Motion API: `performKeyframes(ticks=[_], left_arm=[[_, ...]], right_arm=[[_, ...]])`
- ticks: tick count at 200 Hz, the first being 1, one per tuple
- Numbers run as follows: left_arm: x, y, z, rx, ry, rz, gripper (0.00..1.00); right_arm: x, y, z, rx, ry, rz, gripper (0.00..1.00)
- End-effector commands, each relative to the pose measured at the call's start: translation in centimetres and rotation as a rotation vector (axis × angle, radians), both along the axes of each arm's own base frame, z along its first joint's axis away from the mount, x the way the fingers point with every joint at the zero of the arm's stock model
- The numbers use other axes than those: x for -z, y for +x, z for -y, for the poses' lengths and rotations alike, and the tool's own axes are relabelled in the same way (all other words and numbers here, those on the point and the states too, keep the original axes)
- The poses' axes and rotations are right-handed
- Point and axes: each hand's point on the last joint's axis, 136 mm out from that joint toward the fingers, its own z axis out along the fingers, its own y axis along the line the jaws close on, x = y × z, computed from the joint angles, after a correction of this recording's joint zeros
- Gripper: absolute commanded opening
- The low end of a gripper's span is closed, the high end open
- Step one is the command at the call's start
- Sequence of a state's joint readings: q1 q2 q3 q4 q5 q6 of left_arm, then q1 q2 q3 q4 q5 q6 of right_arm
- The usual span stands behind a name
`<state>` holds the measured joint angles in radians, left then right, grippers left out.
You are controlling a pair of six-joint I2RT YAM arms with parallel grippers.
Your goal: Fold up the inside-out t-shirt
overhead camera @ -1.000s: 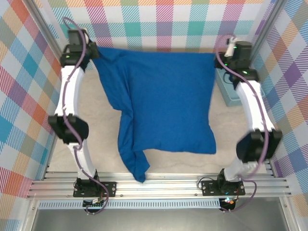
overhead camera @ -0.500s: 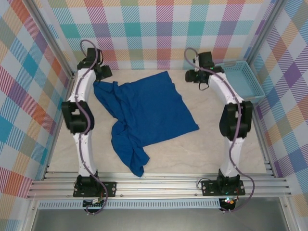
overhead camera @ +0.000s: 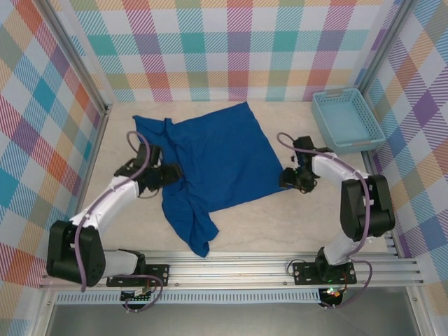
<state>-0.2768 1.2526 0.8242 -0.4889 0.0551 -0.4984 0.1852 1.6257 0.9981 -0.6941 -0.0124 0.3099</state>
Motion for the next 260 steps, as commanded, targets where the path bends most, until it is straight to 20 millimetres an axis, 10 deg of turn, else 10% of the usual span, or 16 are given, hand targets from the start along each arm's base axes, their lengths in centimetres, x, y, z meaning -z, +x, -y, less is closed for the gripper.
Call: performKeyframes(ticks=[1, 47, 84, 152, 199, 223, 260], left_arm=[[-0.3, -2.6, 0.6, 0.007, 0.023, 0.001, 0.71], [3.4, -8.6, 0.8, 0.045, 0.136, -0.105, 0.71], [6.3, -8.1, -0.3, 0.047, 0.243, -0.143, 0.67], [9.0, 2.5, 1.8, 0.080, 0.301, -0.124, 0.31], [5.7, 10.2, 1.8, 0.071, 0.257, -0.050, 0.34], [3.2, 6.9, 2.0, 0.078, 0.200, -0.018, 0.58], [4.3, -4.5, 0.7, 0.062, 0.169, -0.112, 0.65]], right_arm=[[-0.3, 1.7, -1.2, 0.044, 0.071, 0.050, 0.63], [1.7, 4.3, -1.6, 0.093, 0.131, 0.040, 0.41], [0.8, 4.9, -0.2, 0.140, 0.154, 0.084, 0.03], [-4.1, 7.3, 8.2, 0.345, 0.090, 0.259, 0.00], [-3.7, 8.2, 8.0, 0.350, 0.123, 0.259, 0.00], [-3.2, 7.7, 7.5, 0.332, 0.144, 0.244, 0.00], [-2.6, 6.4, 7.0, 0.308, 0.153, 0.228, 0.00]])
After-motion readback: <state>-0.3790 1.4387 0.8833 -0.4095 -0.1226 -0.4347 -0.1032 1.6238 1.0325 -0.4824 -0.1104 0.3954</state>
